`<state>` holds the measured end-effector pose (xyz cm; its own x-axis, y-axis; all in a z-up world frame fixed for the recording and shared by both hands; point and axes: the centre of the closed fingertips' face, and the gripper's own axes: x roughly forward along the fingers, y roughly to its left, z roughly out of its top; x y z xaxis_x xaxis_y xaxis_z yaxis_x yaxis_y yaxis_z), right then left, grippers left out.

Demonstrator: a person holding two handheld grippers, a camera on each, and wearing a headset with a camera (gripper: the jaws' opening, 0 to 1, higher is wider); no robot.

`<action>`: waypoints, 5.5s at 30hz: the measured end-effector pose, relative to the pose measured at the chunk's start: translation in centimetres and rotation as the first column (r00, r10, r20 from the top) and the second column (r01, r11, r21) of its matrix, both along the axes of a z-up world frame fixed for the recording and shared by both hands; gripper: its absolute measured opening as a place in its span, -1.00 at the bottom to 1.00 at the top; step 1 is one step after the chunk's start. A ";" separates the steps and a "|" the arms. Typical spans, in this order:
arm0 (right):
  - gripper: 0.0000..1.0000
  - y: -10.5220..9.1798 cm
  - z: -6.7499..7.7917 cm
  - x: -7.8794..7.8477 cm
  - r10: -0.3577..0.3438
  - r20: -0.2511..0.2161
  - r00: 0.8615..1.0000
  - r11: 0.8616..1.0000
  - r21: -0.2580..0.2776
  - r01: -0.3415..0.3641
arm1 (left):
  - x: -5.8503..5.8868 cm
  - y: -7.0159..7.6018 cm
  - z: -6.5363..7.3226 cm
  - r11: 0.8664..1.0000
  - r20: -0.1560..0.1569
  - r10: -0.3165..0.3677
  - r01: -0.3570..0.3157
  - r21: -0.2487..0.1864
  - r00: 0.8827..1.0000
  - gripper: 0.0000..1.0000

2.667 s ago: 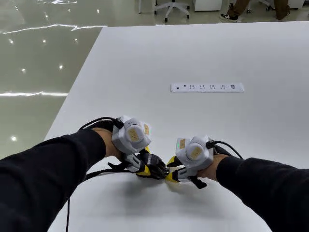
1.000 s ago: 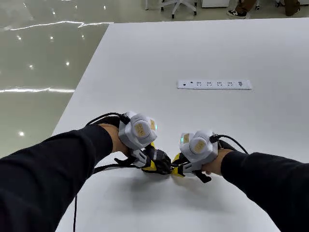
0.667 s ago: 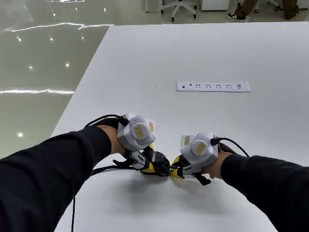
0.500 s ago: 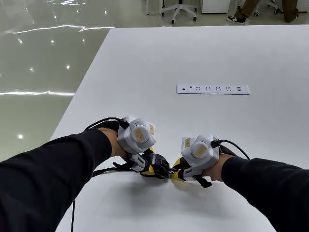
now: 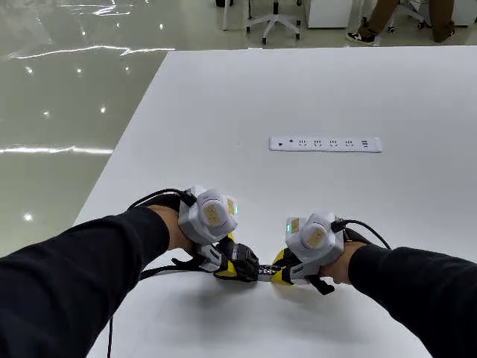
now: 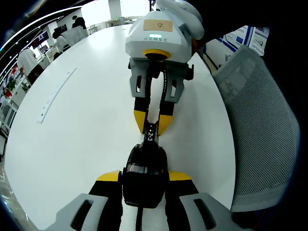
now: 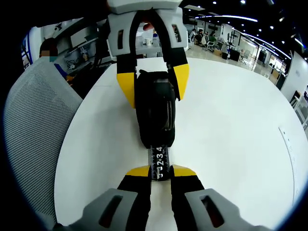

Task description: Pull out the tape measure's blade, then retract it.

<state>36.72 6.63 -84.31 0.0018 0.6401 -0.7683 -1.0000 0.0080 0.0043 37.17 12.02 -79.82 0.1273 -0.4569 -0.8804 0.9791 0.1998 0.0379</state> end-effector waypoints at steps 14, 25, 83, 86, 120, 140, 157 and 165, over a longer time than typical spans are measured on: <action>-0.80 -0.7 0.1 0.2 -0.002 0.010 1.000 1.000 0.001 0.002 | 0.1 0.0 0.0 1.000 -0.003 0.010 -0.010 -0.005 1.000 -0.40; -0.80 -1.5 0.3 0.2 -0.001 0.011 1.000 1.000 0.005 0.001 | 0.1 0.0 -0.1 1.000 -0.004 0.014 -0.014 -0.008 1.000 -0.40; -0.80 -5.8 0.3 0.8 -0.048 -0.005 0.999 0.999 -0.018 0.047 | 0.0 -0.2 0.0 0.999 0.008 0.023 -0.023 -0.025 1.000 -0.40; -0.80 -5.9 0.3 0.8 -0.049 -0.006 0.999 0.999 -0.021 0.049 | 0.0 -0.2 0.0 1.000 0.009 0.021 -0.021 -0.022 1.000 -0.40; -0.80 -8.3 0.3 1.1 -0.073 -0.009 0.997 0.997 -0.026 0.072 | 0.1 -0.2 0.0 0.999 0.012 0.022 -0.021 -0.024 1.000 -0.40; -0.80 -9.7 0.2 1.3 -0.099 -0.020 0.995 0.995 -0.017 0.098 | 0.0 -0.4 0.0 0.999 0.013 0.021 -0.021 -0.024 1.000 -0.39; -0.80 -11.0 0.3 1.3 -0.110 -0.018 0.994 0.994 -0.021 0.110 | 0.0 -0.3 0.0 0.999 0.015 0.025 -0.024 -0.026 1.000 -0.39; -0.80 -11.6 0.2 1.3 -0.118 -0.017 0.993 0.993 -0.019 0.118 | 0.1 -0.3 0.0 0.999 0.019 0.027 -0.026 -0.027 0.999 -0.39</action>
<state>38.07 -4.94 -84.08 0.0628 0.6226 -0.7800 -0.9918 0.1260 0.0208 37.24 11.71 -79.82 0.1569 -0.4762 -0.8652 0.9726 0.2268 0.0516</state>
